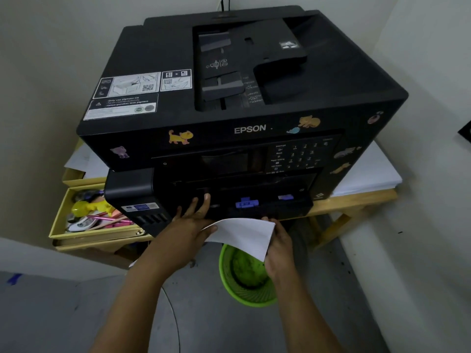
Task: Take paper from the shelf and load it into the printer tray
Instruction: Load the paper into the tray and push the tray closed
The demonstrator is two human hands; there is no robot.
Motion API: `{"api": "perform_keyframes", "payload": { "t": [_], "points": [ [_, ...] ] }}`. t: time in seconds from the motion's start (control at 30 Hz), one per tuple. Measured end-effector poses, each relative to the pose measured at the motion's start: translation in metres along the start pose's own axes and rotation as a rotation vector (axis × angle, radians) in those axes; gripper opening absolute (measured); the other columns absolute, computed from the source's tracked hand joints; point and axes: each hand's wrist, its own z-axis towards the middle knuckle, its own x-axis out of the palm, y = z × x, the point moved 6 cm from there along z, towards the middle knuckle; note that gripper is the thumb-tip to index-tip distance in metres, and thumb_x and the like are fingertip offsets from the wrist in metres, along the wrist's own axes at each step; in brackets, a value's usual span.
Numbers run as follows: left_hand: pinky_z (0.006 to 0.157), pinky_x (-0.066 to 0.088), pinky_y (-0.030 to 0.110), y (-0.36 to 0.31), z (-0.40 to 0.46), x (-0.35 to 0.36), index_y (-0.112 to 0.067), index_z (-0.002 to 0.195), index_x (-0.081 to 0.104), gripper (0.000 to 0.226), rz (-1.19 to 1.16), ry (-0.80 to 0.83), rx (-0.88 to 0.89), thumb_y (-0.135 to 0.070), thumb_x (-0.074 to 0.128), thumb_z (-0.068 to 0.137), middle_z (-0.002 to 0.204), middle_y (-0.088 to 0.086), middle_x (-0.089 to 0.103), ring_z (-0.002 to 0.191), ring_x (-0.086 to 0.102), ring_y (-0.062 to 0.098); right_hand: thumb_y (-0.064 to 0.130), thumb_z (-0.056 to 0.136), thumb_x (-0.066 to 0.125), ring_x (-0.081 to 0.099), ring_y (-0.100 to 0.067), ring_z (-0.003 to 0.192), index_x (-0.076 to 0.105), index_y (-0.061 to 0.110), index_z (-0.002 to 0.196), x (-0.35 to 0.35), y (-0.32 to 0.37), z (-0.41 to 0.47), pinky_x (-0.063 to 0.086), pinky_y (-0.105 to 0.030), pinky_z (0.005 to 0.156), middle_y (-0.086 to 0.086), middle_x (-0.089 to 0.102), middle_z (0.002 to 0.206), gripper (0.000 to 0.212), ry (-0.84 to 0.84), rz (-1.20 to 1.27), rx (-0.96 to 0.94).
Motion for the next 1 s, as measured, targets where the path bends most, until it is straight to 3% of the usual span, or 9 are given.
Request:
{"api": "perform_keyframes", "payload": {
  "t": [0.1,0.13,0.23,0.4,0.53,0.63,0.73,0.83,1.0],
  "points": [
    [0.131,0.001,0.05,-0.001,-0.007,-0.002,-0.033,0.151,0.056,0.099,-0.003,0.024,0.009,-0.09,0.008,0.086,0.169,-0.014,-0.017,0.164,-0.01,0.022,0.023,0.102,0.072,0.073,-0.038,0.1,0.076,0.023,0.107,-0.01,0.0,-0.012,0.057,-0.059,0.093,-0.007,0.083,0.099,0.006,-0.028,-0.067,-0.04],
    [0.131,0.001,0.05,-0.002,-0.009,-0.002,-0.035,0.15,0.056,0.098,-0.017,0.023,0.009,-0.091,0.009,0.086,0.17,-0.015,-0.016,0.164,-0.009,0.023,0.022,0.106,0.068,0.074,-0.037,0.101,0.076,0.025,0.107,-0.014,0.001,-0.015,0.058,-0.058,0.093,-0.005,0.084,0.101,0.009,-0.037,-0.115,-0.058],
    [0.131,0.004,0.042,-0.008,-0.021,-0.01,-0.039,0.151,0.054,0.046,-0.1,0.0,-0.01,-0.052,0.039,0.11,0.172,-0.021,-0.001,0.165,-0.003,0.021,0.025,0.107,0.066,0.074,-0.033,0.107,0.077,0.022,0.113,-0.02,0.004,-0.027,0.057,-0.052,0.095,-0.008,0.082,0.112,0.013,-0.009,-0.201,-0.074],
    [0.109,0.029,0.015,-0.015,-0.057,-0.037,-0.035,0.153,0.05,0.045,-0.161,-0.129,-0.04,-0.041,0.047,0.109,0.15,-0.031,0.028,0.152,0.037,0.014,0.029,0.108,0.064,0.075,-0.022,0.115,0.075,0.018,0.121,-0.023,0.008,-0.035,0.058,-0.036,0.093,-0.004,0.081,0.119,0.019,0.059,-0.177,-0.025],
    [0.11,0.043,0.039,-0.013,-0.096,-0.047,-0.033,0.135,0.07,0.066,0.032,-0.302,0.078,-0.067,0.023,0.105,0.165,-0.015,0.039,0.141,0.048,0.031,0.039,0.107,0.065,0.076,-0.017,0.12,0.067,0.024,0.137,-0.015,0.012,-0.042,0.053,-0.042,0.108,0.001,0.079,0.13,0.033,0.13,-0.179,0.007],
    [0.099,0.051,0.056,-0.018,-0.118,-0.06,-0.026,0.123,0.077,0.05,0.193,-0.473,0.066,-0.05,0.037,0.105,0.158,0.006,0.051,0.133,0.048,0.042,0.029,0.106,0.067,0.078,-0.02,0.117,0.068,0.019,0.135,-0.012,0.012,-0.042,0.051,-0.044,0.111,-0.001,0.079,0.13,0.03,0.105,-0.151,0.007],
    [0.09,0.051,0.048,-0.014,-0.131,-0.077,-0.019,0.122,0.075,0.04,0.141,-0.646,0.016,-0.036,0.045,0.102,0.136,0.005,0.058,0.121,0.048,0.032,0.028,0.107,0.067,0.079,-0.02,0.113,0.068,0.02,0.134,-0.01,0.009,-0.042,0.052,-0.043,0.108,0.0,0.08,0.127,0.029,0.082,-0.122,0.005],
    [0.077,0.048,0.034,0.002,-0.125,-0.097,-0.019,0.123,0.07,0.035,-0.195,-0.704,-0.042,-0.038,0.043,0.112,0.115,-0.002,0.061,0.099,0.053,0.017,0.035,0.105,0.068,0.079,-0.019,0.111,0.068,0.023,0.129,-0.008,0.006,-0.042,0.05,-0.042,0.109,0.0,0.079,0.126,0.026,0.063,-0.095,0.001],
    [0.065,0.048,0.034,0.011,-0.113,-0.113,-0.028,0.104,0.062,0.02,-0.337,-0.756,-0.124,-0.038,0.045,0.108,0.09,-0.013,0.064,0.083,0.059,0.006,0.04,0.104,0.069,0.079,-0.02,0.113,0.069,0.024,0.126,-0.006,0.002,-0.044,0.051,-0.041,0.105,-0.001,0.081,0.125,0.027,0.045,-0.089,-0.004]
  ]
}}
